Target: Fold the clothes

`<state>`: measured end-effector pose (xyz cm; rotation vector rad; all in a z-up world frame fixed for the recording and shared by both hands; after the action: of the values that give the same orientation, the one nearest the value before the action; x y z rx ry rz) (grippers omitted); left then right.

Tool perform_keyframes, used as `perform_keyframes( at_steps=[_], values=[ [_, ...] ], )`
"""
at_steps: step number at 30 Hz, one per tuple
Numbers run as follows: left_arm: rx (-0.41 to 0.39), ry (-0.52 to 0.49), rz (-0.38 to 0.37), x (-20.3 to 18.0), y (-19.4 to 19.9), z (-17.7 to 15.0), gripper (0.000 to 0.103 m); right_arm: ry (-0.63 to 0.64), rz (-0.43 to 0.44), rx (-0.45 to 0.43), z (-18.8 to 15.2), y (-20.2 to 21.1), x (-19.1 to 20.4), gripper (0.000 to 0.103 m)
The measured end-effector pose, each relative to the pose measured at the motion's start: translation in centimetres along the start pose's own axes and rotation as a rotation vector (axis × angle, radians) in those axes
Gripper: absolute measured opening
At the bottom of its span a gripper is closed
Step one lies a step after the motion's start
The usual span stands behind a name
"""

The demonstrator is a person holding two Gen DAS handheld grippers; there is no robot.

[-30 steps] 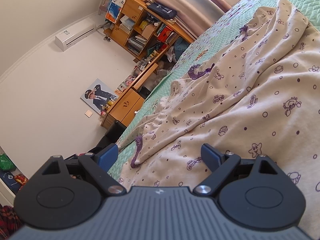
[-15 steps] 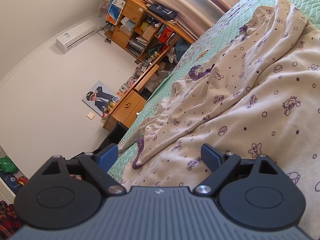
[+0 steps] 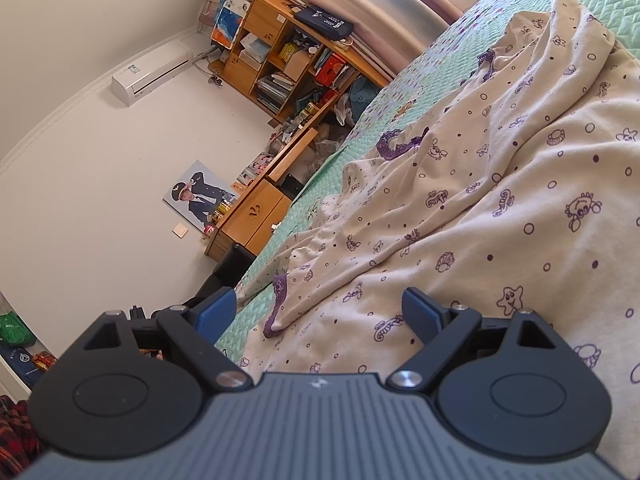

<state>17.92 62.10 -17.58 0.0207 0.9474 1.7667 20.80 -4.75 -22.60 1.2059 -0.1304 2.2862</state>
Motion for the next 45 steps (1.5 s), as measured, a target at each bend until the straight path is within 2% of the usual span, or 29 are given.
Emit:
perform_keyframes(
  at_steps=[4,7,9,10,15,17,19,20,21,22,23,24,28,30,31,39,41,45],
  values=[
    [-0.188,-0.153,-0.004,-1.8,5.0,2.9,0.001,0.005,-0.006,0.003,-0.1,-0.1,0.1,0.09],
    [-0.249,-0.203,-0.02,-1.8,6.7,4.4,0.001,0.006,-0.008,0.004,-0.1,-0.2,0.1,0.09],
    [-0.234,-0.221,-0.061,-1.4,6.2,4.6,0.001,0.007,-0.009,0.004,-0.1,-0.2,0.1,0.09],
    [-0.21,-0.217,-0.054,-0.9,5.9,4.1,0.001,0.007,-0.01,0.005,-0.1,-0.2,0.1,0.09],
    [-0.075,-0.179,0.023,2.3,4.1,0.9,0.005,0.009,-0.013,0.006,0.0,-0.3,0.1,0.09],
    [-0.021,-0.164,0.053,3.5,3.5,-0.3,0.015,0.008,-0.011,0.006,-0.1,-0.3,0.1,0.09],
    [0.033,-0.148,0.084,4.8,2.9,-1.6,0.015,0.007,-0.01,0.005,-0.1,-0.3,0.1,0.09],
    [0.025,-0.124,0.089,5.0,3.4,-1.8,0.021,0.007,-0.009,0.005,-0.1,-0.3,0.1,0.09],
    [0.006,-0.095,0.092,5.0,4.2,-1.7,0.039,0.006,-0.008,0.004,-0.1,-0.2,0.1,0.09],
    [-0.012,-0.066,0.094,5.1,5.0,-1.7,0.048,0.005,-0.006,0.003,-0.1,-0.2,0.1,0.09],
    [-0.031,-0.038,0.097,5.2,5.7,-1.7,0.062,0.004,-0.003,0.001,-0.1,-0.2,0.1,0.09],
    [-0.049,-0.009,0.099,5.3,6.5,-1.7,0.072,0.002,-0.001,-0.001,-0.1,-0.2,0.1,0.09],
    [-0.123,0.107,0.108,5.7,9.7,-1.6,0.073,-0.009,0.014,-0.01,0.0,-0.1,0.1,0.09],
    [-0.094,0.113,-0.014,3.7,9.7,-2.7,0.074,-0.012,0.017,-0.012,0.1,0.0,0.1,0.09],
    [-0.093,0.136,-0.02,3.5,9.4,-3.0,0.074,-0.012,0.018,-0.013,0.1,0.0,0.1,0.09],
    [-0.126,0.375,0.077,5.0,7.3,-5.4,0.074,-0.024,0.031,-0.021,0.1,0.1,0.0,0.09],
    [-0.209,0.456,0.086,6.1,7.4,-4.8,0.074,-0.026,0.033,-0.022,0.1,0.2,0.0,0.09],
    [-0.217,0.431,-0.013,6.1,6.7,-3.5,0.074,-0.03,0.038,-0.024,0.2,0.2,-0.1,0.09]
  ],
)
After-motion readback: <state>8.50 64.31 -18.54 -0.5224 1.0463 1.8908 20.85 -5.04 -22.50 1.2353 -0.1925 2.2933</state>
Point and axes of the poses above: each gripper's, at about its wrist camera, not at the fingertips, and y roughly against the way its jaws point, x to its left, z to its top, the point moved 8 cm from there along -y, roughly the way its jaws point, and after that the axes turned 1 degree about -y, right-handed, at the moved point
